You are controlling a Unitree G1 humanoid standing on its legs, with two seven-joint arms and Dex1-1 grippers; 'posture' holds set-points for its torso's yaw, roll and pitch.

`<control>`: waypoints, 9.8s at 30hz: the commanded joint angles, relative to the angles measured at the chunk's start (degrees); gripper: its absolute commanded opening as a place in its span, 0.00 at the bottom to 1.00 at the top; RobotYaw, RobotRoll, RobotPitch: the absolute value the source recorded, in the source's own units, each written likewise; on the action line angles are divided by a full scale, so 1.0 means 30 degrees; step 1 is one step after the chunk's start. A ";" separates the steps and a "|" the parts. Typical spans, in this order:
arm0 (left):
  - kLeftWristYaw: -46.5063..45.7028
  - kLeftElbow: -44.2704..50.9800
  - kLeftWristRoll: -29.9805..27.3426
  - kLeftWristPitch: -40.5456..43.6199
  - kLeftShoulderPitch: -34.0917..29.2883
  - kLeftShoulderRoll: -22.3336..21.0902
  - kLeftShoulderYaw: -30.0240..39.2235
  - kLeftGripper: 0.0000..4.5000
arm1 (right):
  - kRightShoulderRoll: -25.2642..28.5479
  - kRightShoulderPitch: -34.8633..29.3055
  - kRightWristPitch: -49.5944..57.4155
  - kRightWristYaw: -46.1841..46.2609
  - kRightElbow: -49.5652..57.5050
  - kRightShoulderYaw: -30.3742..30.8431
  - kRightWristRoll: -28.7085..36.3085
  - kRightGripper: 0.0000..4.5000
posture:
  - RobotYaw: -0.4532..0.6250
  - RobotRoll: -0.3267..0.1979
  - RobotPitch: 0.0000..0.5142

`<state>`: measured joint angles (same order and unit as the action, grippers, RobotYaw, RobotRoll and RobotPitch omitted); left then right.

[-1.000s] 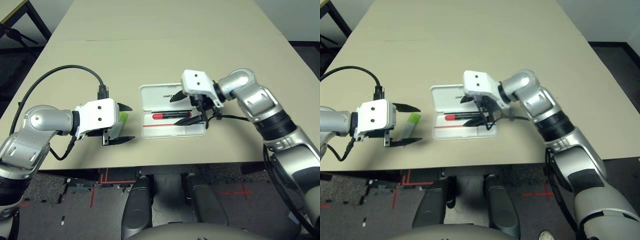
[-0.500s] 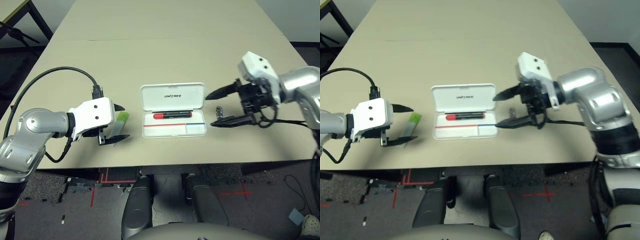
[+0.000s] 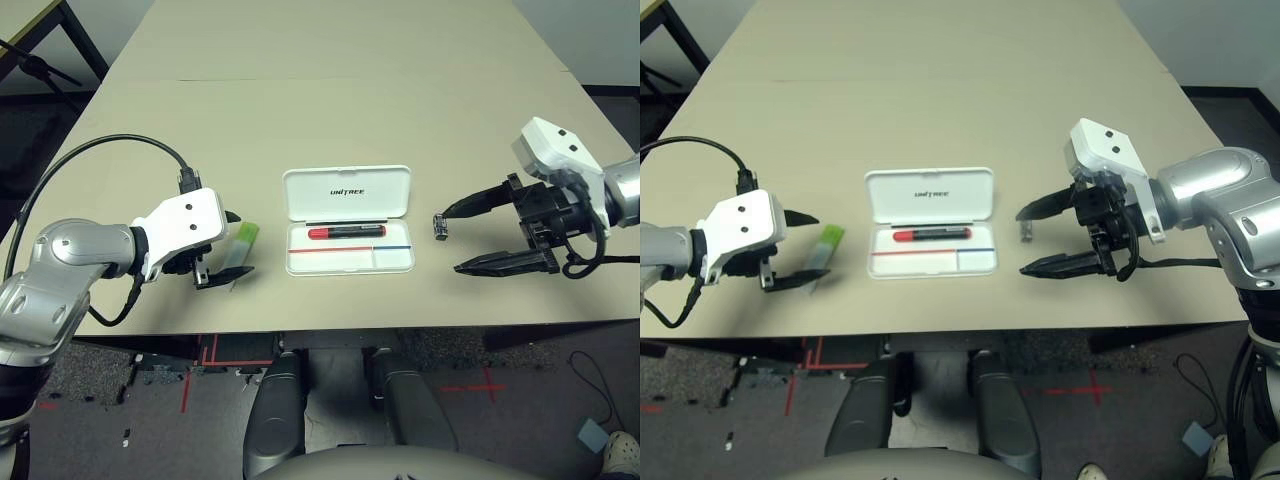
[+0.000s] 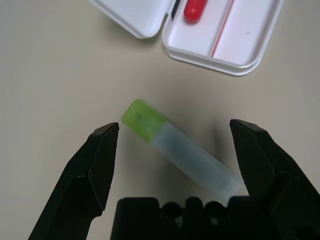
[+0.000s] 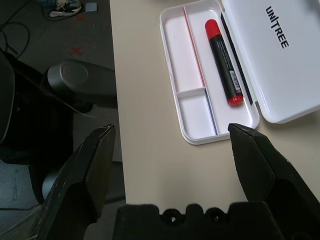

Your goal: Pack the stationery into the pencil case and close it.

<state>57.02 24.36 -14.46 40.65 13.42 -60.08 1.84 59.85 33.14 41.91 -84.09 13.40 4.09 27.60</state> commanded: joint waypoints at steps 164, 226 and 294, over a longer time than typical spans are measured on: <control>0.2598 0.1909 -0.3582 -0.1438 0.5401 0.1043 -0.0601 1.00 | -0.6029 0.1600 1.5489 1.5381 0.2085 -0.1340 -0.3454 1.00 | 0.41 0.62 0.43; 0.2311 0.1987 -0.3323 -0.2385 0.5243 0.0969 -0.1617 1.00 | -1.3004 -0.2072 1.6763 2.6313 0.4395 -0.1706 -0.2909 0.06 | 0.43 0.62 0.44; 0.2583 0.3591 -0.2914 -0.1472 0.3088 -0.1363 -0.1037 1.00 | -0.6749 0.2711 -0.5444 0.2156 -0.4058 0.6933 -0.7483 0.54 | 0.52 0.62 0.43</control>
<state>64.86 33.37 -22.87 36.04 23.63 -63.32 -2.14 39.69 41.83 26.00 -77.80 1.32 24.40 5.58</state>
